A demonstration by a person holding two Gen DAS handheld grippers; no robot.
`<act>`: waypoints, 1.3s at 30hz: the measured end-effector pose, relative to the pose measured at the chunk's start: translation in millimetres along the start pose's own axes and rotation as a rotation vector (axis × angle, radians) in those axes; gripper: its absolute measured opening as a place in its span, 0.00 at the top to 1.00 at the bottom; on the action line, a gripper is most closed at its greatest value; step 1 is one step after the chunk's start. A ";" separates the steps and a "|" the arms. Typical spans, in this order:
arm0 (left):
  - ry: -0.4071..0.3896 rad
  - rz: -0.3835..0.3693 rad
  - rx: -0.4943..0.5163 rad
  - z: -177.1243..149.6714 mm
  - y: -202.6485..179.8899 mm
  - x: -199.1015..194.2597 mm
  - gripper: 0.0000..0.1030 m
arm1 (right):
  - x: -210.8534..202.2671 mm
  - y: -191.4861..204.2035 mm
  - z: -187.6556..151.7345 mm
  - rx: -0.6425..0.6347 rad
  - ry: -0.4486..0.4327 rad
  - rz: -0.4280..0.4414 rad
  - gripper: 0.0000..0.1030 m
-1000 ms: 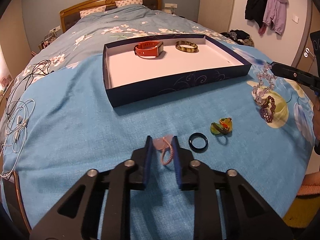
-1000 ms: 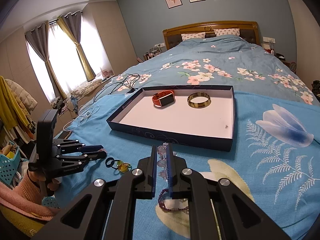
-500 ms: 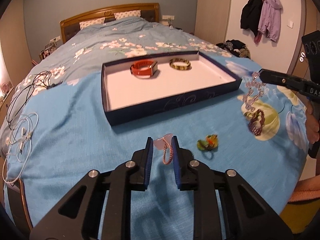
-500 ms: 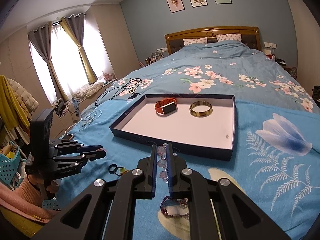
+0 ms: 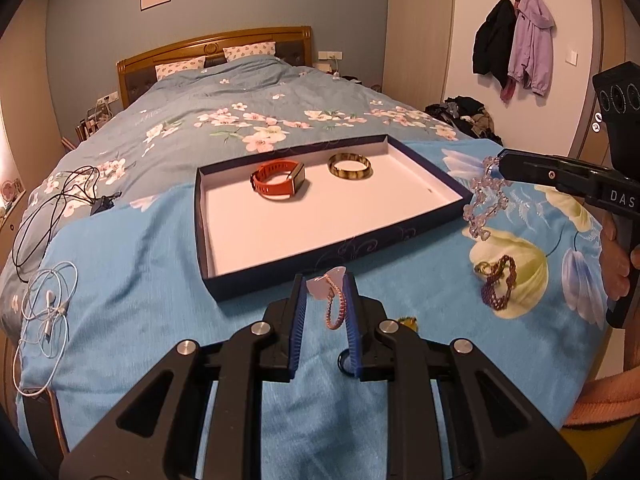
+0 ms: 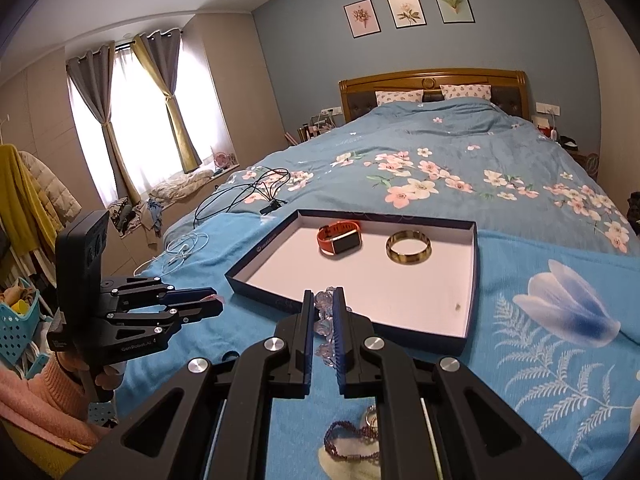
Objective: Organize jewelry
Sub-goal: 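Grasp the pink heart ring with the left tool, then carry the pink ring over the box with the left tool while the right tool carries the bracelet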
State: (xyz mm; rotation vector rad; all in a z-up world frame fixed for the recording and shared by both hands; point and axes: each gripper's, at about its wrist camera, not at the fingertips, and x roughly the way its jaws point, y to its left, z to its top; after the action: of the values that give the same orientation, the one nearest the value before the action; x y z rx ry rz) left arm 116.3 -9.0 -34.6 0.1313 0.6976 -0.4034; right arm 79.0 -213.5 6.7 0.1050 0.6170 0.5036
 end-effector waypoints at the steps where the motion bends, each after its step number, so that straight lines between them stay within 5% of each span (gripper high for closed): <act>1: -0.002 0.002 -0.001 1.2 0.1 0.1 0.82 | 0.5 -0.1 1.0 0.000 -0.001 0.002 0.93; 39: -0.030 0.039 0.007 42.0 8.9 25.9 0.82 | 24.6 -10.7 38.8 0.009 -0.023 0.008 0.93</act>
State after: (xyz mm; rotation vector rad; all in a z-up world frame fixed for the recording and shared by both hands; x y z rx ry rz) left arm 162.9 -19.6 -19.5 0.1449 0.6636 -0.3703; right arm 123.2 -208.9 22.7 0.1217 0.5962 0.5062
